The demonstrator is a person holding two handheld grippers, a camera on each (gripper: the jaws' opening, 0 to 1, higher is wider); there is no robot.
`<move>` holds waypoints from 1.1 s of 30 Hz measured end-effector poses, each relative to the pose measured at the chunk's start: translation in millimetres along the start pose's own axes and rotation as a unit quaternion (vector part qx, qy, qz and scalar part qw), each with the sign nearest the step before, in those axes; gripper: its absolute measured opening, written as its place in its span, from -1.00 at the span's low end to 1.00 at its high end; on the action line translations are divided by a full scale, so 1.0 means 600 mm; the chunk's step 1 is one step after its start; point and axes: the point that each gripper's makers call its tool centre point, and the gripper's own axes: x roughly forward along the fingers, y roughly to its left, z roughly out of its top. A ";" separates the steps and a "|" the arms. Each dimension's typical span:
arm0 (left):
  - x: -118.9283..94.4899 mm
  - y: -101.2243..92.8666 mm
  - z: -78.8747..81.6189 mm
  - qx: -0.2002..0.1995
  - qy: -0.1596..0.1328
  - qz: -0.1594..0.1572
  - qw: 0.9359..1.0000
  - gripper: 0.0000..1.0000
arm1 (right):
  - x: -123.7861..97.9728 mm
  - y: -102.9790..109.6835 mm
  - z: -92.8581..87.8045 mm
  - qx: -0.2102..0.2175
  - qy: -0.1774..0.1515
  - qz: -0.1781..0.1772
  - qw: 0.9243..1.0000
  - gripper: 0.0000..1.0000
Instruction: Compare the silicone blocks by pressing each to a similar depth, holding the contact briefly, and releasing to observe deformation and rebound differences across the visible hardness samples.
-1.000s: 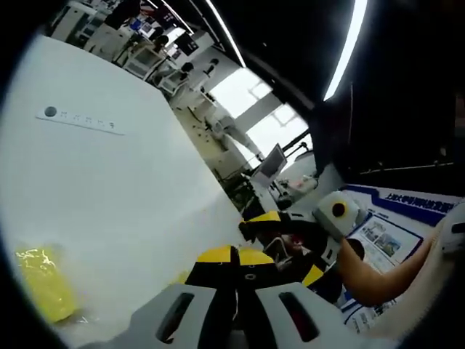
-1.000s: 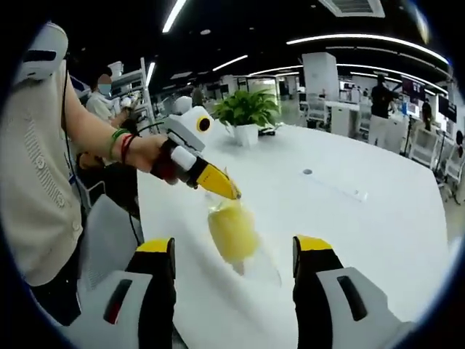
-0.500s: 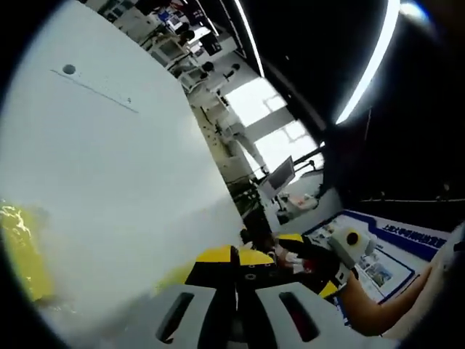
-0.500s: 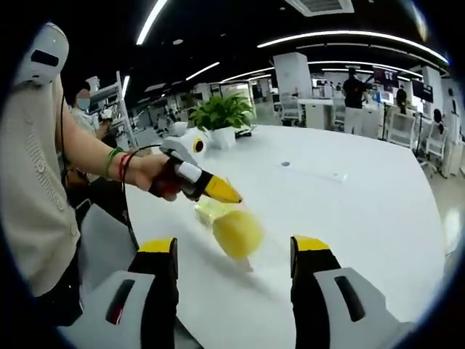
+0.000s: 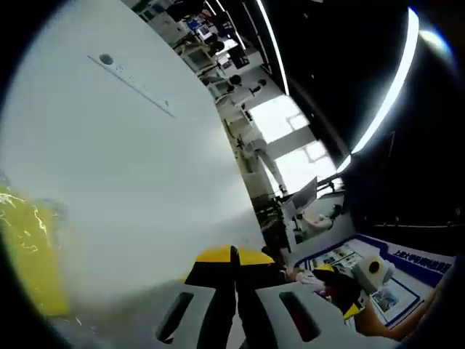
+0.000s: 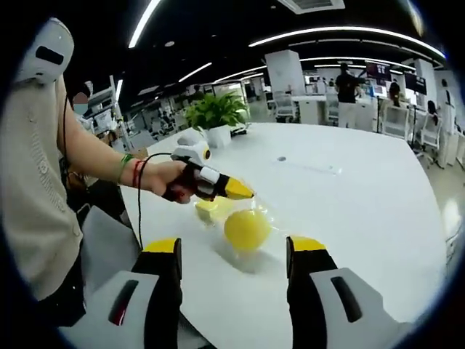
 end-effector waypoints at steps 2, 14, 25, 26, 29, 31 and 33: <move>0.002 0.016 0.007 -0.024 -0.014 0.008 1.000 -1.00 | 0.000 -0.001 -0.002 0.001 0.001 -0.002 1.000 0.05; 0.005 0.086 0.017 -0.042 -0.030 0.054 0.997 -1.00 | 0.003 -0.012 -0.024 0.021 0.010 -0.011 1.000 0.02; 0.016 0.128 0.021 -0.045 -0.031 0.087 0.995 -1.00 | 0.011 -0.011 -0.030 0.029 0.011 -0.011 0.999 -0.03; 0.018 0.131 0.022 -0.046 -0.033 0.093 0.994 -1.00 | 0.012 -0.012 -0.030 0.030 0.011 -0.011 0.999 -0.04; 0.026 0.142 0.023 -0.051 -0.042 0.106 0.992 -1.00 | 0.011 -0.014 -0.032 0.035 0.011 -0.011 0.999 -0.05; 0.030 0.151 0.023 -0.063 -0.047 0.111 0.991 -1.00 | 0.011 -0.014 -0.032 0.033 0.012 -0.012 0.999 -0.06; 0.033 0.155 0.020 -0.071 -0.050 0.115 0.990 -1.00 | 0.010 -0.015 -0.032 0.033 0.013 -0.012 0.999 -0.07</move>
